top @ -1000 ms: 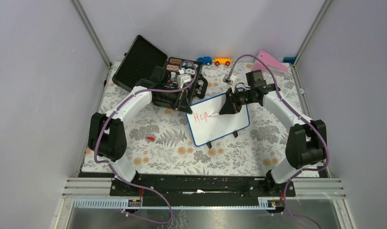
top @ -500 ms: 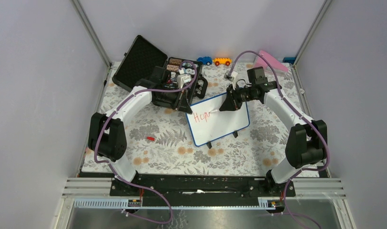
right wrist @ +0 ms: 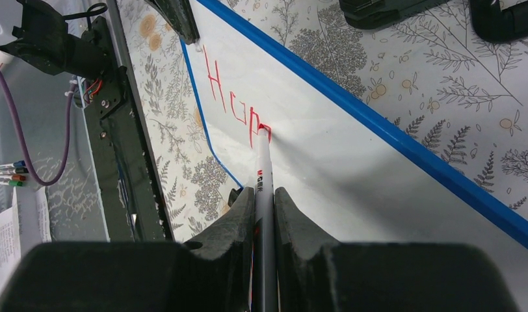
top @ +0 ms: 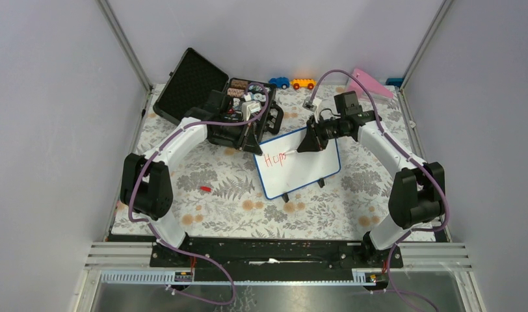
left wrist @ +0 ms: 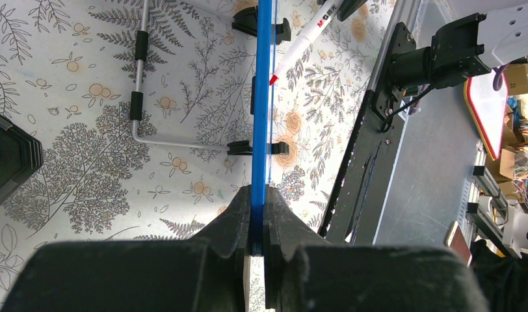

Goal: Write a sentence on the whiteboard

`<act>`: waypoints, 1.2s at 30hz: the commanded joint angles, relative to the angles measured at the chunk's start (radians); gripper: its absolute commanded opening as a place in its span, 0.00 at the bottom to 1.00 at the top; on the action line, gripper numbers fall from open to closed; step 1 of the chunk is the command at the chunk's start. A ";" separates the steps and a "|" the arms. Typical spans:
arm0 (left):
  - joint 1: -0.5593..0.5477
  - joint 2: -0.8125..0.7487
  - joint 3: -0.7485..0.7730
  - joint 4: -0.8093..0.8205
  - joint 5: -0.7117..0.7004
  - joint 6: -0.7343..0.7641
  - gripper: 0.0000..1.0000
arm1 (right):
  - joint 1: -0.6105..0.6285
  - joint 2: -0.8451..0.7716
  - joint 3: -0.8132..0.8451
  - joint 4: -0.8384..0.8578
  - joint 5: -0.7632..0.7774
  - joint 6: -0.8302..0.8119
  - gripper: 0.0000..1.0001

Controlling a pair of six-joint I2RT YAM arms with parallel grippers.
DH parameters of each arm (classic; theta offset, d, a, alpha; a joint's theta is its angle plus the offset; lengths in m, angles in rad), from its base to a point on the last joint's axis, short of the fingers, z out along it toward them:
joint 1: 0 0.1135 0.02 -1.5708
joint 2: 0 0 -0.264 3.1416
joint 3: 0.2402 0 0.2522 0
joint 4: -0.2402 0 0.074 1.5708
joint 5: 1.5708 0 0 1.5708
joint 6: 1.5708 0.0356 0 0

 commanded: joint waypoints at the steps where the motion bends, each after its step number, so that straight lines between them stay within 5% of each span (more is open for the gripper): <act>1: -0.009 -0.006 0.004 0.004 -0.014 0.029 0.00 | 0.007 -0.005 -0.019 0.033 0.024 -0.015 0.00; 25: -0.009 0.008 0.016 0.004 -0.009 0.023 0.00 | -0.054 -0.042 -0.034 0.004 0.036 -0.043 0.00; 36: -0.011 0.012 0.021 0.004 -0.008 0.021 0.00 | -0.054 -0.087 0.012 -0.081 -0.071 -0.053 0.00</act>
